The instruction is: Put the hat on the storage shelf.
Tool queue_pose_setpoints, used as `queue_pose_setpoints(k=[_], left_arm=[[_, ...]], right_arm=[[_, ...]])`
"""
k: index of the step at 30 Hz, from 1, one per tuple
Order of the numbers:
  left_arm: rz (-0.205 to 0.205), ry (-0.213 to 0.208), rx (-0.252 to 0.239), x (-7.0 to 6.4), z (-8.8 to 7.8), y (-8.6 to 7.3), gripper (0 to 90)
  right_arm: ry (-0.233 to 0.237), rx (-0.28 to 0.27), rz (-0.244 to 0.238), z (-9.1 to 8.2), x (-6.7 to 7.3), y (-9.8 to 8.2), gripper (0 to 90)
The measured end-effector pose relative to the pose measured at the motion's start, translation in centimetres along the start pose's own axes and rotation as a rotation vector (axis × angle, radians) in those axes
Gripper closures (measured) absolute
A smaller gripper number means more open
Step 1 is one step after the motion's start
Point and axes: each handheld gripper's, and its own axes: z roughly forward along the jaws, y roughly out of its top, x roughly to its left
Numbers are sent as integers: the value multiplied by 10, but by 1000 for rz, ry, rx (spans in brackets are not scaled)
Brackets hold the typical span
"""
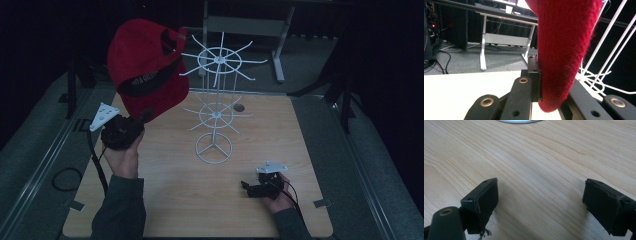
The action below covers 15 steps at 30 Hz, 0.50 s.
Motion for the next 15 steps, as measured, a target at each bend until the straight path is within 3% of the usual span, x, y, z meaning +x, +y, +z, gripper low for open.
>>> queue_pose_setpoints(k=[15], left_arm=[[3, -5, 43, 2, 1, -15, 858]], right_arm=[[0, 0, 0, 0, 0, 0, 131]])
